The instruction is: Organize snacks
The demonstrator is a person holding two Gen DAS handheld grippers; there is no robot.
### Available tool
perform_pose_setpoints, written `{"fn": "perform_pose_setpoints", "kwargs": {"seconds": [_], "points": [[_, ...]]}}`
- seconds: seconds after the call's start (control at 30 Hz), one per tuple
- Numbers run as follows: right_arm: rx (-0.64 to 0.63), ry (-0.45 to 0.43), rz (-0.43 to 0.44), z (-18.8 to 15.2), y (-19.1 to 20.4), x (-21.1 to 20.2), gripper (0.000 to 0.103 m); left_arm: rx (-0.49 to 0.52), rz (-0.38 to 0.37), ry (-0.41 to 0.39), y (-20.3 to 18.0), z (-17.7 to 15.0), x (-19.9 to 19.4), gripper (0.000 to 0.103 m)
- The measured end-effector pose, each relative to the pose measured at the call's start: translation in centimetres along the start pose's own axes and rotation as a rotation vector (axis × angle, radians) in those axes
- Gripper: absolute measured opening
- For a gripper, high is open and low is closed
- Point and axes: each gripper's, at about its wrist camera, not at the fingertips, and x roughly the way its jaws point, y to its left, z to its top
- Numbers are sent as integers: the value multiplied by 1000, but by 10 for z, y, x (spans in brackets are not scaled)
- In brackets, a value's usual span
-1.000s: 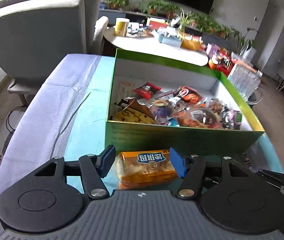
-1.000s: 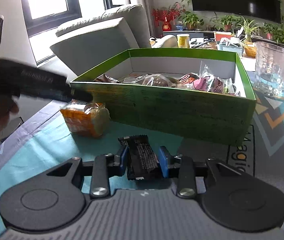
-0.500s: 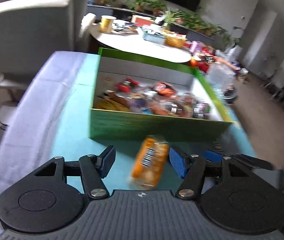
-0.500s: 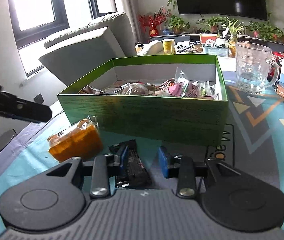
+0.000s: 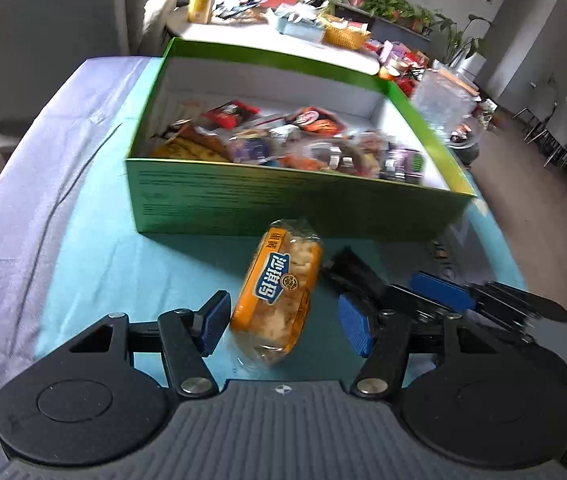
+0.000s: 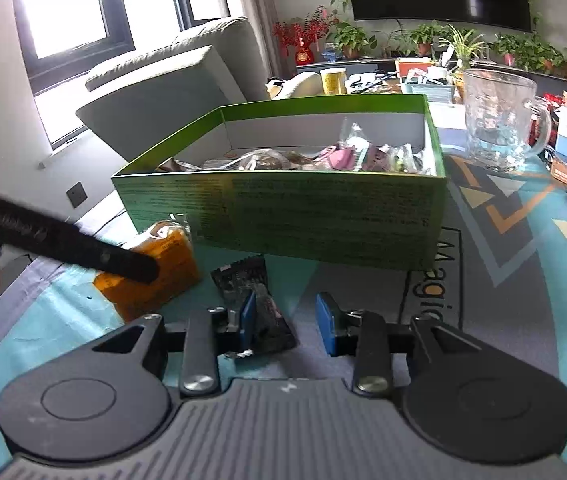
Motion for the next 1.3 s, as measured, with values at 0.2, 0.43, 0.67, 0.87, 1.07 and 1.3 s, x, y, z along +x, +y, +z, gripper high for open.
{"fn": "perform_pose_setpoints", "kwargs": {"seconds": [0.2, 0.43, 0.67, 0.87, 1.07, 1.3], "points": [[23, 1, -4, -3, -7, -2, 36, 194, -83, -106, -38, -8, -27, 56], [26, 0, -7, -4, -8, -5, 36, 157, -42, -111, -33, -2, -26, 56], [24, 0, -3, -5, -8, -6, 38, 156, 75, -116, -9, 5, -17, 56], [-11, 2, 42, -4, 2, -4, 50, 293, 106, -66, -24, -6, 2, 56], [-101, 13, 44, -1, 20, 10, 51, 223, 72, -49, -3, -13, 13, 34], [-121, 26, 26, 9, 19, 21, 29, 170, 58, -110, 6, -12, -7, 34]]}}
